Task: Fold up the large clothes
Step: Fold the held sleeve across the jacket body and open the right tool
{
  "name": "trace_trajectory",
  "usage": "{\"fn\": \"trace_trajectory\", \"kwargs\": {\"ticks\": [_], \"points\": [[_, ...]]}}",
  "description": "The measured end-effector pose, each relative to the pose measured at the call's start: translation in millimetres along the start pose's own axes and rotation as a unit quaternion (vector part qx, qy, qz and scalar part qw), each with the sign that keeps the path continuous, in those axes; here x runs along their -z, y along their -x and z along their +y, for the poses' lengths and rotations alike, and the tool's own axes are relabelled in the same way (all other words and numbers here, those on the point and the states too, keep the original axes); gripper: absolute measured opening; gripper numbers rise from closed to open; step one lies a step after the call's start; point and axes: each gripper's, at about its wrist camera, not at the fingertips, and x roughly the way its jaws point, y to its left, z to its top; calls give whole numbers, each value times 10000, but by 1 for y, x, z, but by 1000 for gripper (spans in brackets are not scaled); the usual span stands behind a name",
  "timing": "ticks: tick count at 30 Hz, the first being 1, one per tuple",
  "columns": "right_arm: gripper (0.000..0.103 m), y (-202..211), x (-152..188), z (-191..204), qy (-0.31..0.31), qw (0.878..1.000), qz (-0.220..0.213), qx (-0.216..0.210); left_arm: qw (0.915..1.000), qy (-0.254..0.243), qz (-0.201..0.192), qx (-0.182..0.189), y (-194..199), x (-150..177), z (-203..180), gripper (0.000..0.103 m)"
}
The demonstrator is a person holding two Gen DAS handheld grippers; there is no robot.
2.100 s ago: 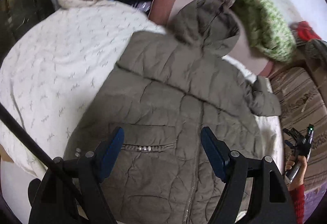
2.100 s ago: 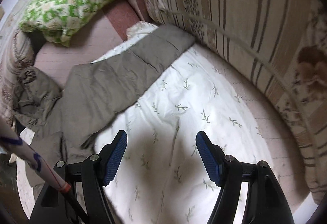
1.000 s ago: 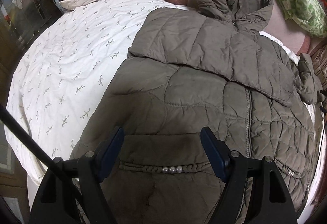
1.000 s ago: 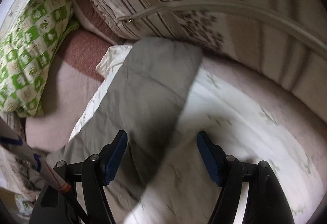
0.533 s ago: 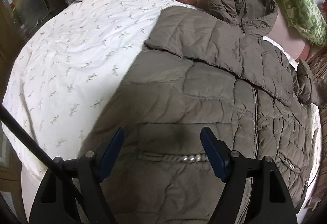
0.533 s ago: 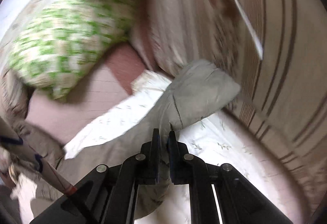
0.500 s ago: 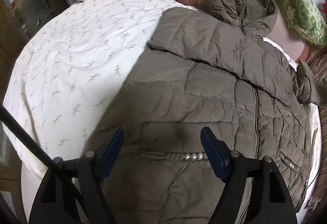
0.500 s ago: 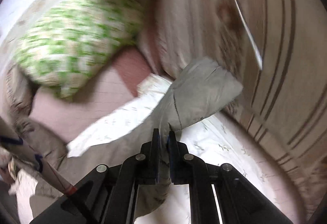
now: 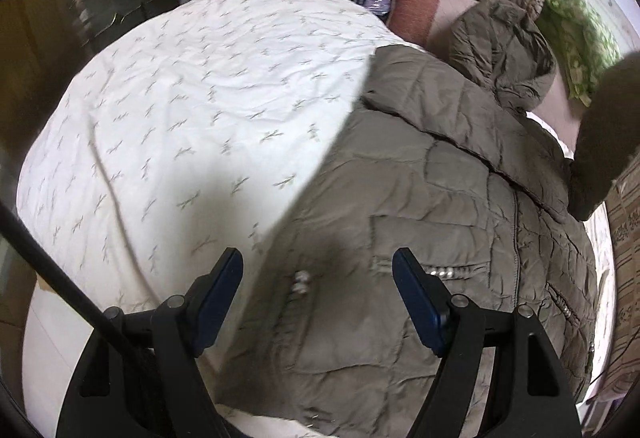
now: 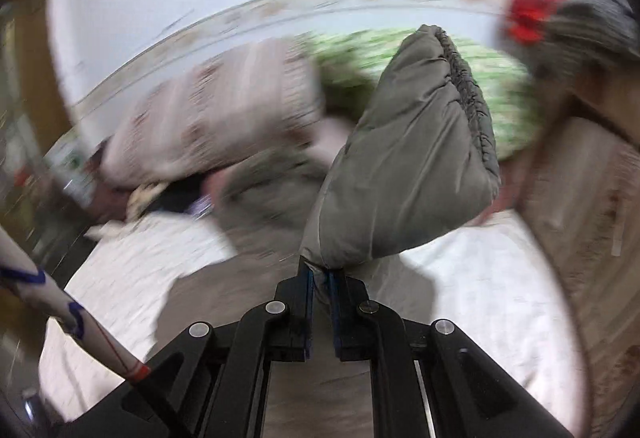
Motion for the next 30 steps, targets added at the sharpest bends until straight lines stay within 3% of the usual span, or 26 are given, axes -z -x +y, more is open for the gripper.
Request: {"fn": "trace_trajectory", "kwargs": {"ticks": [7, 10, 13, 16, 17, 20, 26, 30], "points": [[8, -106, 84, 94, 478, 9919, 1101, -419, 9996, 262, 11, -47, -1, 5, 35, 76], [16, -148, 122, 105, 313, 9850, 1586, -605, 9993, 368, -11, -41, 0, 4, 45, 76], [32, -173, 149, 109, 86, 9739, 2088, -886, 9994, 350, -52, -59, 3, 2, 49, 76], [46, -162, 162, 111, 143, 9717, 2143, -980, 9995, 308, -102, -41, 4, 0, 47, 76], [55, -153, 163, 109, 136, 9728, 2078, -1013, 9995, 299, -102, 14, 5, -2, 44, 76], [64, -120, 155, 92, 105, 9794, 1777, -956, 9993, 230, -150, 254, 5, -11, 33, 76], [65, -69, 149, 27, -257, 9849, 1554, -716, 9959, -147, -211, 865, -15, -54, -12, 76], [67, -45, 154, -18, -591, 9868, 1428, -488, 9909, -382, 9, 1287, -49, -85, -48, 76]]}}
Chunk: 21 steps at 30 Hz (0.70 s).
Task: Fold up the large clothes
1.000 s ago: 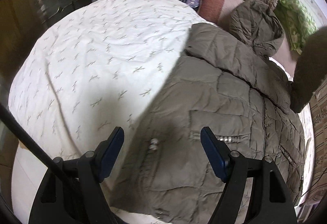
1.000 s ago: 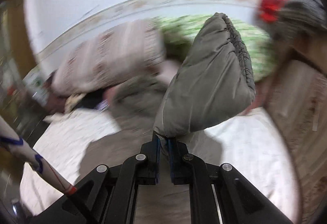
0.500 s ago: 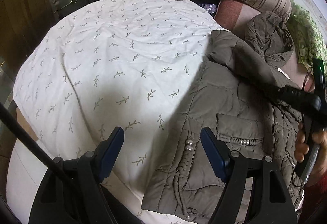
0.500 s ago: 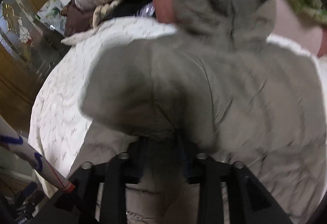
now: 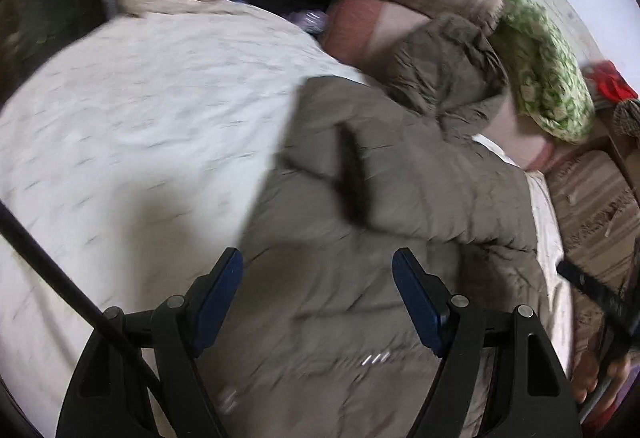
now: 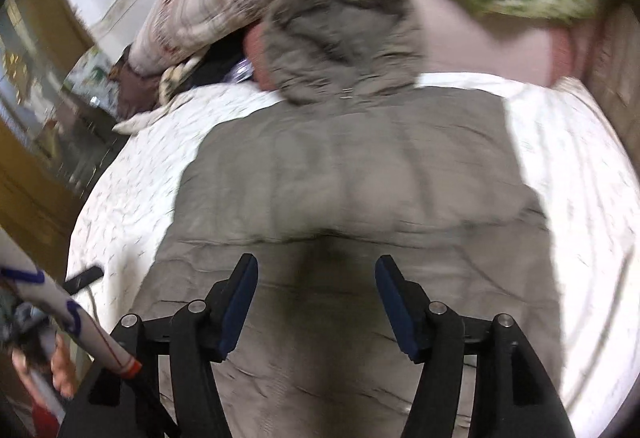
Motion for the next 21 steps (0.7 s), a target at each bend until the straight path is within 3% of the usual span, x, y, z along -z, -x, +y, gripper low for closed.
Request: {"fn": "trace_trajectory", "kwargs": {"ticks": [3, 7, 8, 9, 10, 12, 18, 21], "points": [[67, 12, 7, -28, -242, 9996, -53, 94, 9994, 17, 190, 279, -40, -22, -17, 76], [67, 20, 14, -59, -507, 9985, -48, 224, 9989, -100, 413, 172, -84, -38, -41, 73], [67, 18, 14, -63, -539, 9982, -39, 249, 9985, -203, 514, -1, -97, -41, -49, 55], [67, 18, 13, -68, -577, 9979, -31, 293, 9977, -274, 623, -69, -104, -41, -52, 28], [67, 17, 12, -71, -601, 9977, -29, 325, 9961, -334, 792, -186, -112, -42, -57, 26], [67, 14, 8, -74, -635, 9974, -41, 336, 9958, -508, 656, -385, -108, -49, -68, 17], [67, 10, -17, -66, -445, 9979, -322, 348, 9967, -767, -141, -236, -56, -97, -80, 14], [67, -13, -36, -61, -357, 9980, -289, 432, 9928, -892, -122, -784, -76, -113, -75, 14]]}}
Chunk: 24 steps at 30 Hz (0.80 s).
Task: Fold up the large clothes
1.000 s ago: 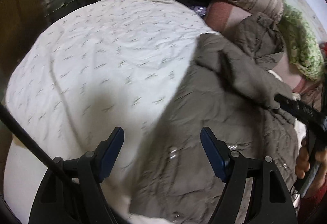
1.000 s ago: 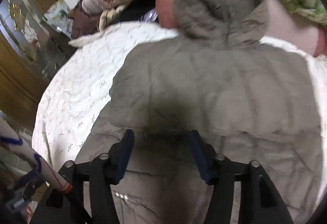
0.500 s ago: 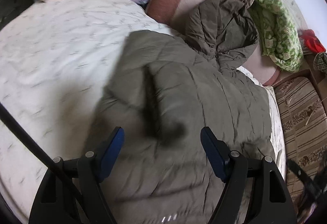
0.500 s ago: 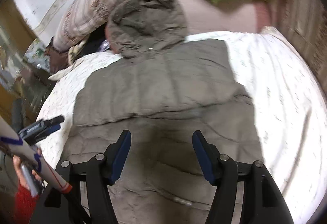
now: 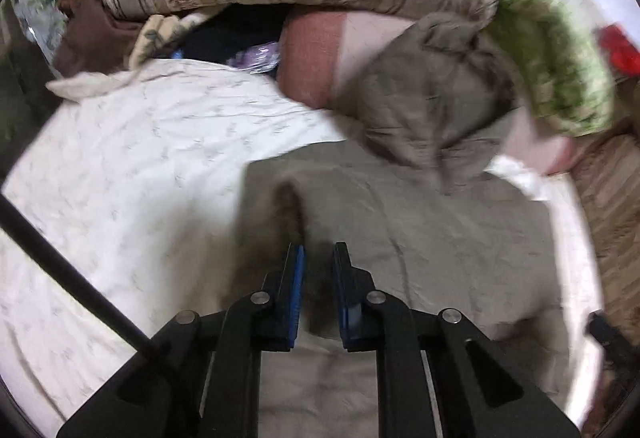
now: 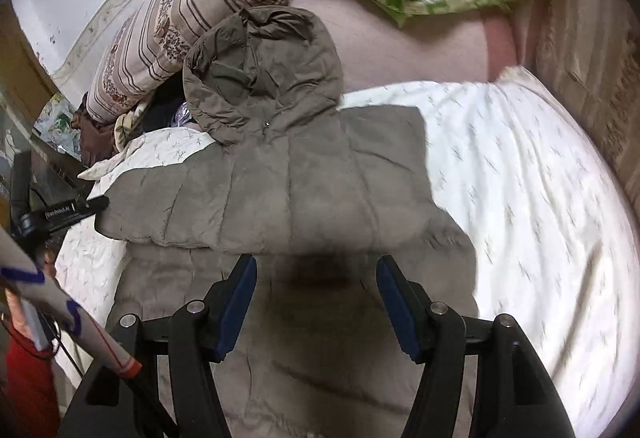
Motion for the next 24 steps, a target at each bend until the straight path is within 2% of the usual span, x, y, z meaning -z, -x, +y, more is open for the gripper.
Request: {"fn": "trace_trajectory", "kwargs": {"ticks": [3, 5, 9, 11, 13, 18, 21, 24], "points": [[67, -39, -14, 8, 61, 9996, 181, 188, 9970, -123, 403, -644, -47, 5, 12, 14], [67, -66, -19, 10, 37, 9989, 357, 304, 9939, -95, 721, -830, -77, 14, 22, 14], [69, -116, -17, 7, -96, 9957, 792, 471, 9951, 202, 736, -632, -93, 22, 35, 14], [77, -128, -17, 7, -81, 9951, 834, 532, 9960, 264, 648, -549, -87, 23, 38, 16], [82, -132, -17, 11, -8, 9942, 871, 632, 9969, 285, 523, -517, -73, 23, 39, 23], [82, -106, -18, 18, 40, 9956, 633, 687, 9983, 324, 73, -486, -18, 38, 37, 41], [82, -75, -9, 26, 34, 9967, 507, 627, 9980, 365, -161, -488, 21, 60, 33, 42], [82, -16, 18, 27, -59, 9990, 307, 330, 9980, 302, -392, -400, 55, 87, 20, 43]]}}
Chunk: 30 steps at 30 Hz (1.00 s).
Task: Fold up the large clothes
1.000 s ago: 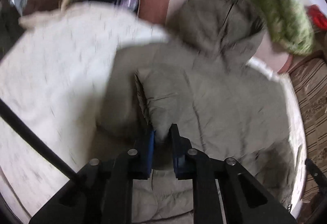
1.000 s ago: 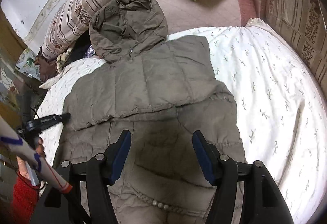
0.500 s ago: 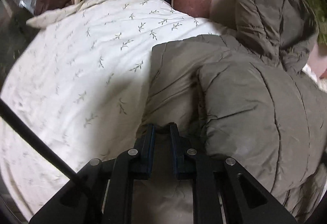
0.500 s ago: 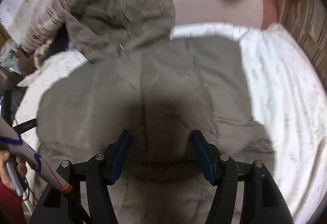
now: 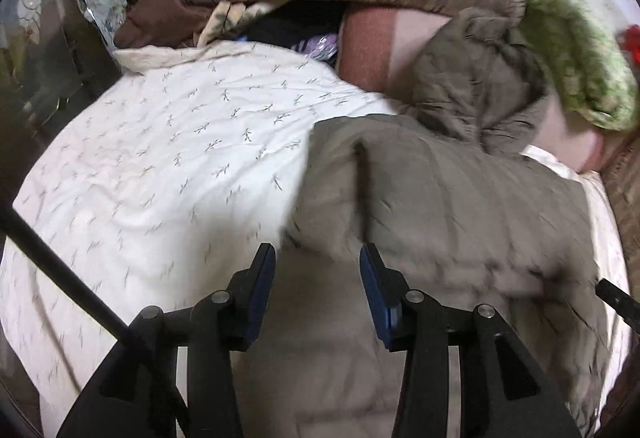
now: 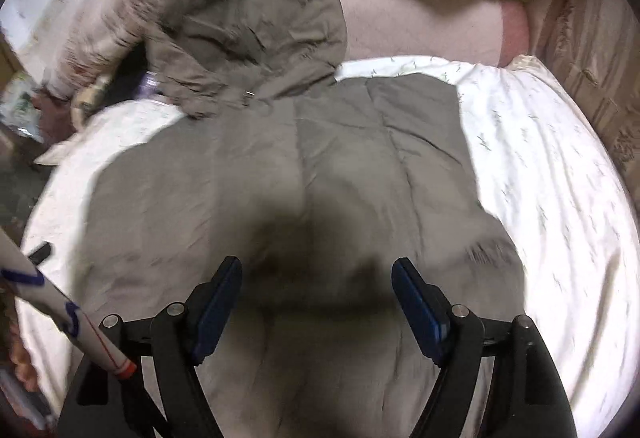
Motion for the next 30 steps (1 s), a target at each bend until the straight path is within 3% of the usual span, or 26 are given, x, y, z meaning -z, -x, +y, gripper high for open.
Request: {"fn": "trace_trajectory", "kwargs": {"ticks": [4, 7, 10, 15, 17, 20, 23, 27, 30], "points": [[82, 87, 66, -11, -67, 9991, -194, -372, 9981, -435, -395, 203, 52, 39, -37, 44], [82, 141, 112, -36, -260, 9970, -595, -426, 9961, -621, -526, 353, 90, 68, -63, 45], [82, 168, 150, -65, -521, 9934, -933, -416, 9952, -590, -609, 489, 134, 96, -80, 45], [82, 199, 183, -103, -821, 9838, -1491, -561, 9890, -912, -1116, 327, 199, 118, -132, 49], [82, 207, 195, -120, -951, 9802, -1646, -563, 9852, -993, -1336, 407, 216, 116, -162, 54], [82, 196, 213, -149, -1156, 9790, -1541, -670, 9812, -993, -1502, 696, 231, 118, -205, 55], [82, 179, 229, -167, -1138, 9802, -1515, -579, 9739, -1342, -1580, 923, 233, 123, -253, 57], [82, 164, 253, -194, -1688, 9729, -1364, -799, 9558, -2023, -1829, 1096, 230, 132, -328, 57], [83, 177, 266, -211, -1902, 9635, -1634, -941, 9428, -2462, -1778, 1375, 219, 139, -380, 57]]}}
